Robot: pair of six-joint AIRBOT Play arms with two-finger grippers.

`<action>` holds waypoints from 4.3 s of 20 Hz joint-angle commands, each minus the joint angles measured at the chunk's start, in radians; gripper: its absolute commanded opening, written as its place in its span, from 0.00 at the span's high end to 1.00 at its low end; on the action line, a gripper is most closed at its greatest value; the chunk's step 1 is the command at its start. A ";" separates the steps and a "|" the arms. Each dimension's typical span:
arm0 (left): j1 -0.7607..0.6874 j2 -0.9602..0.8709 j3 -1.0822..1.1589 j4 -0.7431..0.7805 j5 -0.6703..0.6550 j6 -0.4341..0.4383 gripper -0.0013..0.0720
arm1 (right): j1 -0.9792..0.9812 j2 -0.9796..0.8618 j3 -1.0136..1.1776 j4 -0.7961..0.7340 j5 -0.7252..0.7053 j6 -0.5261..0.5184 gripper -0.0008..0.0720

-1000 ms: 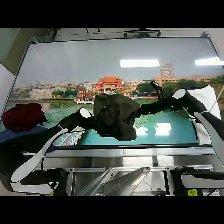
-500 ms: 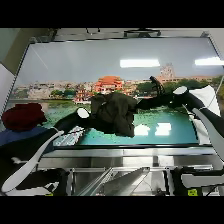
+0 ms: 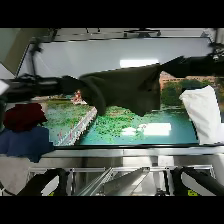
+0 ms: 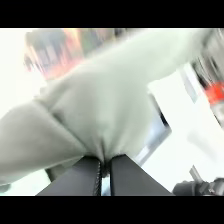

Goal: Fold the shirts.

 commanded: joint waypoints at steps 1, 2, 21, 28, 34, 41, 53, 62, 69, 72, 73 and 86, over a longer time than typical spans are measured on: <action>0.155 0.048 0.114 0.003 -0.168 -0.003 0.95 | -0.029 0.115 0.052 -0.070 0.035 0.066 0.96; 0.160 0.048 0.102 0.003 -0.193 -0.003 0.95 | -0.025 0.113 0.051 -0.072 0.073 0.087 0.96; -0.103 -0.544 -0.167 0.003 -0.107 0.217 0.51 | 0.171 -0.307 -0.418 -0.077 -0.145 0.040 0.35; 0.060 -0.564 -0.035 0.272 -0.232 0.110 0.51 | -0.076 -0.238 -0.428 -0.222 0.116 0.120 0.36; 0.100 -0.545 -0.282 0.066 -0.241 0.148 0.51 | -0.137 -0.222 -0.658 -0.226 -0.070 0.090 0.35; -0.085 -0.434 -0.582 0.116 0.016 0.170 0.51 | -0.122 -0.352 -0.658 -0.218 -0.156 0.082 0.12; -0.291 -0.427 -0.656 0.095 0.254 0.135 0.51 | 0.000 -0.403 -0.655 -0.105 -0.270 0.013 0.78; -0.242 -0.308 -0.358 -0.008 -0.011 0.124 0.95 | -0.020 -0.333 -0.361 -0.119 -0.088 0.089 0.96; 0.088 -0.100 0.356 -0.157 -0.109 -0.001 0.95 | -0.097 -0.100 0.226 -0.132 -0.011 0.179 0.96; 0.187 -0.095 0.616 -0.165 -0.220 -0.081 0.95 | -0.098 0.023 0.399 -0.145 -0.030 0.175 0.96; 0.209 -0.093 0.684 -0.174 -0.240 -0.092 0.95 | -0.098 0.074 0.440 -0.163 -0.050 0.175 0.96; 0.502 0.053 0.258 -0.204 -0.204 0.100 0.95 | -0.079 0.091 0.231 -0.342 0.092 0.284 0.96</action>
